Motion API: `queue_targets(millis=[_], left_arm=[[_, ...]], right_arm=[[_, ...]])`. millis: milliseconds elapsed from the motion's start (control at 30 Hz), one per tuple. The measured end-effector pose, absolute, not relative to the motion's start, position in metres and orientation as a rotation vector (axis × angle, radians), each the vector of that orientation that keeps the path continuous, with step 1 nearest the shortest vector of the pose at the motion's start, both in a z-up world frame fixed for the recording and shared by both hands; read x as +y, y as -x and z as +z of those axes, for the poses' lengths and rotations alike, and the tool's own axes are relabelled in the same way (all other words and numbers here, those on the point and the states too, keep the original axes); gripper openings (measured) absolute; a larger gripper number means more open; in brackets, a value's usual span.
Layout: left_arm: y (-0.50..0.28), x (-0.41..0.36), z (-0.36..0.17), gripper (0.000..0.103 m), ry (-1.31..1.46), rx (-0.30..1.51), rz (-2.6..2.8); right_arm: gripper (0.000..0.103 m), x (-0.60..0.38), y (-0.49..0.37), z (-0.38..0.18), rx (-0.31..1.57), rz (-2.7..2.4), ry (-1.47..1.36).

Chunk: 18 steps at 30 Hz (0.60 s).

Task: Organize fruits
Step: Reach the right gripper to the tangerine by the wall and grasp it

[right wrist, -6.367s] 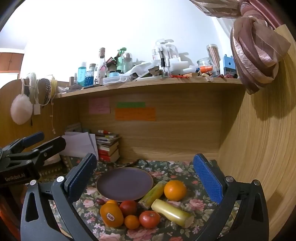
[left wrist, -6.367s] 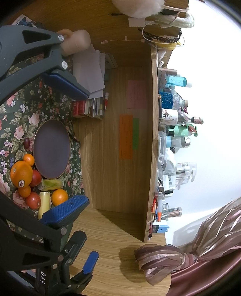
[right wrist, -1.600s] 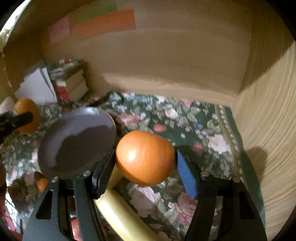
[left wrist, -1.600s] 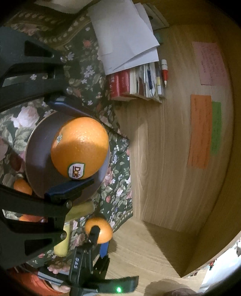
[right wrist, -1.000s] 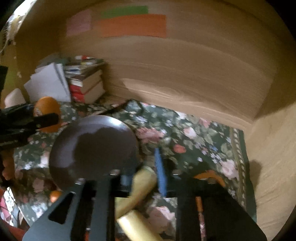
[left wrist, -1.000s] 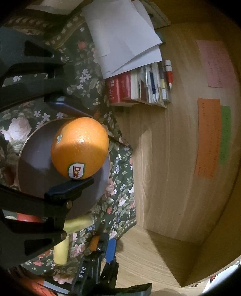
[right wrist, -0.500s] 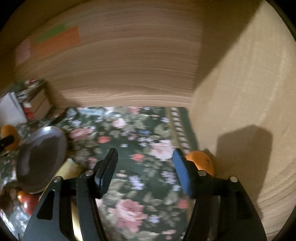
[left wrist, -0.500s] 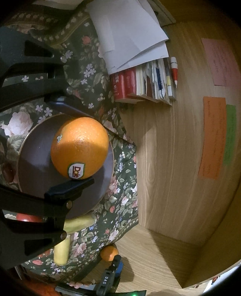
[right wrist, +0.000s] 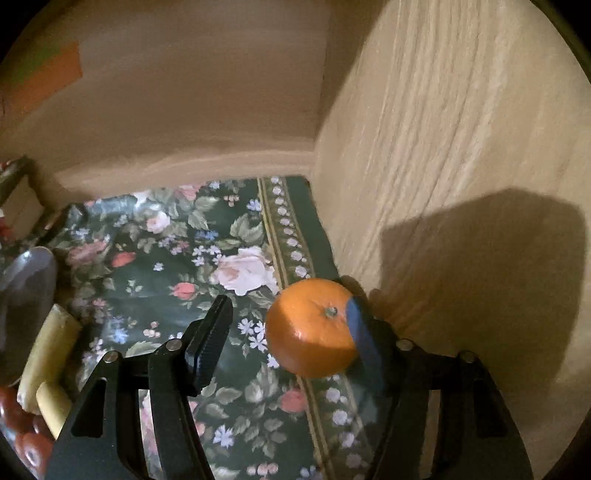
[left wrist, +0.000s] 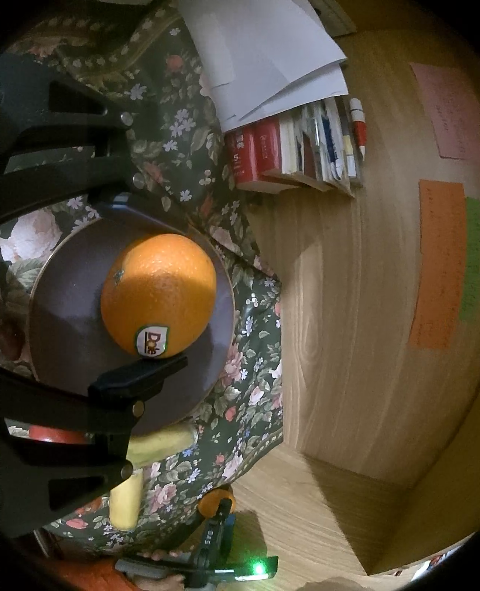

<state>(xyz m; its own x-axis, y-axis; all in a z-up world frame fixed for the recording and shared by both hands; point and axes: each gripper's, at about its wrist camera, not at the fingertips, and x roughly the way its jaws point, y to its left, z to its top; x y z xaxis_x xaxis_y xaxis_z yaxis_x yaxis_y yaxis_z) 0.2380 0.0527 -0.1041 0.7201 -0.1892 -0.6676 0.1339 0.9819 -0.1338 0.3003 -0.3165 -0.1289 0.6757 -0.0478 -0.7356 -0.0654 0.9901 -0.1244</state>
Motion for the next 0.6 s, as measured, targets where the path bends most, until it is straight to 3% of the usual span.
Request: queue_targets(millis=[267,333,400,433,600], left_arm=[[-0.245,0.055,-0.112,0.063,0.088,0.768,-0.186],[-0.247,0.054,-0.114,0.063,0.092,0.775,-0.192],[-0.249,0.053,-0.116,0.063,0.093,0.780,-0.196],[-0.250,0.053,-0.117,0.063,0.094,0.783,-0.199],[-0.251,0.052,-0.120,0.063,0.097,0.791,-0.207]], right_arm=[[0.077,-0.300,-0.296,-0.134,0.842,0.044,0.229],[0.071,-0.299,-0.284,-0.124,0.843,0.134,0.204],[0.052,-0.300,-0.276,-0.117,0.875,0.240,0.130],[0.050,-0.302,-0.273,-0.113,0.877,0.235,0.111],[0.053,-0.321,-0.282,-0.120,0.875,0.077,0.125]])
